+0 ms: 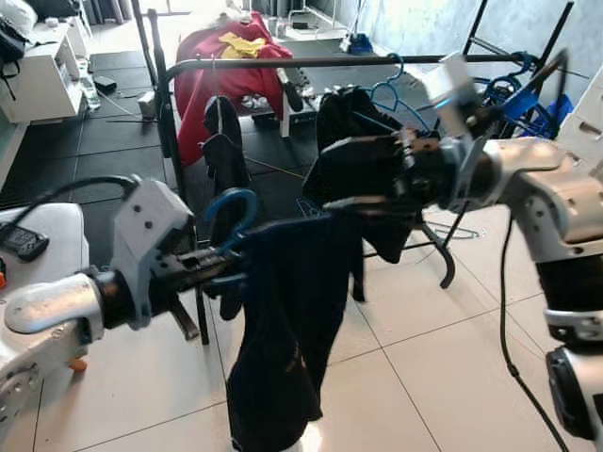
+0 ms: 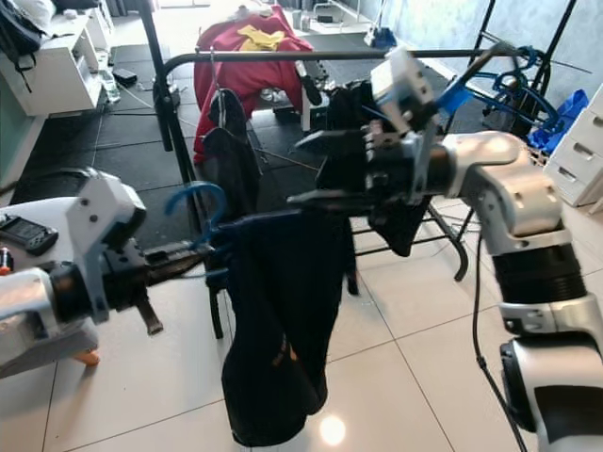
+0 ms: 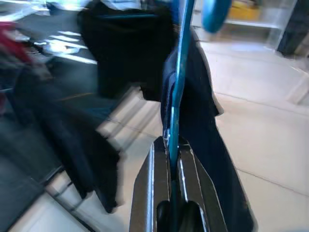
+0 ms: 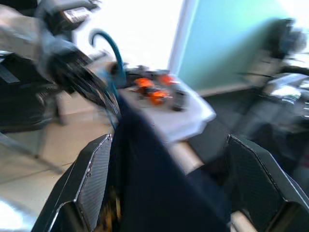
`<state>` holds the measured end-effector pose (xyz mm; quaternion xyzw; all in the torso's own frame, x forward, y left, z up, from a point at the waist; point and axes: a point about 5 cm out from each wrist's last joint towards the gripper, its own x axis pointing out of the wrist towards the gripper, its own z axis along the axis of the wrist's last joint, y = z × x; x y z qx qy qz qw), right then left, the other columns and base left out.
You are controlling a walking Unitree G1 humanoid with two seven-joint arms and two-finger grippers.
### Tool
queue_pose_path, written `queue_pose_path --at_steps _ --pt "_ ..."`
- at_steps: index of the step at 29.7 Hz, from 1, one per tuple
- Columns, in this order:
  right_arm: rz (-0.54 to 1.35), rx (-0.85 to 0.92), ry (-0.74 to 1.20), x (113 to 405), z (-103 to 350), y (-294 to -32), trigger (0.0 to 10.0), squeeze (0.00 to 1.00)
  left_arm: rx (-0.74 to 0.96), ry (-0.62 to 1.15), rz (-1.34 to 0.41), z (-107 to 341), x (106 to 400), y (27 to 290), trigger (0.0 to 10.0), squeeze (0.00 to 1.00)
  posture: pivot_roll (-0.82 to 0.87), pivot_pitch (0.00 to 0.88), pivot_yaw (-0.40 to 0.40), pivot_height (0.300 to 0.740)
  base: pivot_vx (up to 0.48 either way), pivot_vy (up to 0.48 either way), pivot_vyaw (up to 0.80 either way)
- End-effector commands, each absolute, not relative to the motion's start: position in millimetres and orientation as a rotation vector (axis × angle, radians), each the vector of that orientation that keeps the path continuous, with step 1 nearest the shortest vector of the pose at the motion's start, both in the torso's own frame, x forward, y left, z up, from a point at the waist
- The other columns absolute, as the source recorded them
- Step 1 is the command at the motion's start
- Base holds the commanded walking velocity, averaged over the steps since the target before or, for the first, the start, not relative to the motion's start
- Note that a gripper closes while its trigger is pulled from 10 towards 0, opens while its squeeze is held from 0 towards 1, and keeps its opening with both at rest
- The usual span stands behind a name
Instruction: Hang hanger
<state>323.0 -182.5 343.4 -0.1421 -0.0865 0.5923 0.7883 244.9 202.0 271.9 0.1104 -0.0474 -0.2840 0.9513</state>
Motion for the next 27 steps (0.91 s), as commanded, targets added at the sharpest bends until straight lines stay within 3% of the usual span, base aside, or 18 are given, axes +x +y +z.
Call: queue_pose_path --at_steps 1,4,5,10,11,14,18,25,27 --pt "1.231 -0.273 -0.191 323 342 -193 10.0 0.87 0.184 -0.179 -0.511 287 245 211 0.0 0.00 -0.07 0.055 -0.059 0.740 0.000 0.000 0.00" --pt "1.187 -0.252 -0.184 323 340 -203 10.0 0.87 0.133 -0.223 -0.454 294 247 219 0.0 0.00 -0.07 0.055 -0.059 0.740 0.000 0.000 0.00" --pt "1.181 -0.216 -0.147 320 327 -207 10.0 0.00 0.046 -0.285 -0.404 304 249 226 0.0 0.00 -0.07 0.053 -0.057 0.740 0.000 0.000 0.00" --pt "1.193 -0.170 -0.102 316 311 -209 10.0 0.00 -0.043 -0.342 -0.364 312 251 231 0.0 0.00 -0.07 0.052 -0.057 0.740 0.000 0.000 0.00" --pt "1.191 -0.101 -0.080 316 299 -208 10.0 0.00 -0.140 -0.408 -0.337 322 252 234 0.0 0.00 -0.07 0.053 -0.053 0.740 0.000 0.000 0.00" --pt "1.188 -0.039 -0.065 317 289 -205 10.0 0.00 -0.215 -0.464 -0.344 331 252 233 0.0 0.00 -0.07 0.051 -0.054 0.740 0.000 0.000 0.00" --pt "1.201 0.169 -0.047 325 263 -174 10.0 0.00 -0.342 -0.570 -0.479 350 244 214 0.5 0.00 -0.06 0.054 -0.057 0.740 0.000 0.000 0.00" --pt "1.249 0.251 -0.026 322 252 -145 10.0 0.00 -0.420 -0.571 -0.513 352 247 196 0.0 0.00 -0.06 0.056 -0.054 0.740 0.000 0.000 0.00" --pt "1.280 0.254 -0.006 317 244 -120 10.0 0.00 -0.480 -0.555 -0.538 349 252 180 0.0 0.00 -0.06 0.057 -0.051 0.740 0.000 0.000 0.00"
